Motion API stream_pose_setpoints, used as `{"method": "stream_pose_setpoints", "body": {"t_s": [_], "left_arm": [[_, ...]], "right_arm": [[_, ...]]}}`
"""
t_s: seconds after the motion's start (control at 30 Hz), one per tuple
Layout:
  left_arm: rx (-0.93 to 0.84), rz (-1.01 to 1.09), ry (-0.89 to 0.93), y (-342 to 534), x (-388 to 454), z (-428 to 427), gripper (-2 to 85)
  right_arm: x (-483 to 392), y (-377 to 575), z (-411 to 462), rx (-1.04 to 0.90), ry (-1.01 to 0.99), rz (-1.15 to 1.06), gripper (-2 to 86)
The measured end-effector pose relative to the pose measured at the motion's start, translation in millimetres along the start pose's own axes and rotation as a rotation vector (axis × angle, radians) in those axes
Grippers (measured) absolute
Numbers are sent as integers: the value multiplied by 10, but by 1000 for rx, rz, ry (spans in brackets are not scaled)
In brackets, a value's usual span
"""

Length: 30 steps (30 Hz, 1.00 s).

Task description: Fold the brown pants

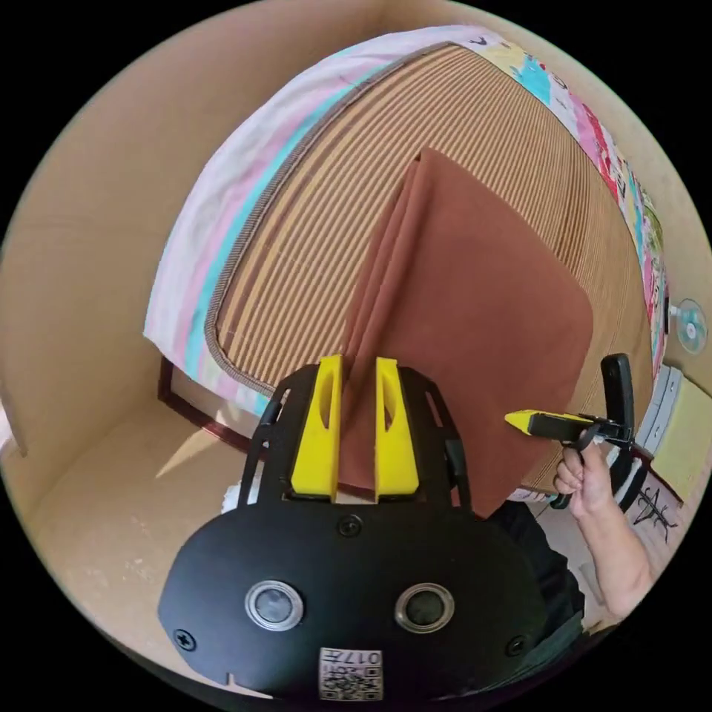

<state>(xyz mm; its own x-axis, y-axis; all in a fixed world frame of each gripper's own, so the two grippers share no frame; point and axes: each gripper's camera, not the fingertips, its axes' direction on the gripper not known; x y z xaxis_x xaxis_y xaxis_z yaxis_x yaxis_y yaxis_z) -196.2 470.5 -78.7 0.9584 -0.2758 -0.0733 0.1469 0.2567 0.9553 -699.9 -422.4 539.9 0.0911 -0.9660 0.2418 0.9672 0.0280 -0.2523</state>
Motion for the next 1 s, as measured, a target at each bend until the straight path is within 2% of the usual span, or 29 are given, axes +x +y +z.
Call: {"method": "stream_pose_setpoints", "body": {"t_s": [0.13,0.27,0.33,0.43,0.5,0.67,0.8,0.87,0.93,1.0], "left_arm": [[173,-118,-11,134,-334,-364,76],[271,-25,20,603,-76,-362,76],[232,55,105,958,212,-135,76],[173,116,228,1385,615,190,75],[157,137,283,1561,853,327,76],[62,176,290,1439,1341,717,73],[-75,86,100,913,1186,1086,13],[-128,79,83,719,1060,1142,3],[-177,-38,64,563,902,1113,-2],[-152,-122,65,556,838,1027,-4]], "right_arm": [[-315,-10,-12,9,1,-112,102],[67,664,-315,-31,20,-165,44],[393,1125,-528,-55,52,-96,29],[885,2106,-1068,12,128,118,14],[997,2990,-1549,169,122,257,9],[404,4578,-2085,571,132,327,4],[-459,5611,-2015,877,176,242,4],[-827,6062,-1906,1036,185,226,4],[-1179,6511,-1762,1202,161,149,4],[-1525,7080,-1530,1403,92,-1,4]]}}
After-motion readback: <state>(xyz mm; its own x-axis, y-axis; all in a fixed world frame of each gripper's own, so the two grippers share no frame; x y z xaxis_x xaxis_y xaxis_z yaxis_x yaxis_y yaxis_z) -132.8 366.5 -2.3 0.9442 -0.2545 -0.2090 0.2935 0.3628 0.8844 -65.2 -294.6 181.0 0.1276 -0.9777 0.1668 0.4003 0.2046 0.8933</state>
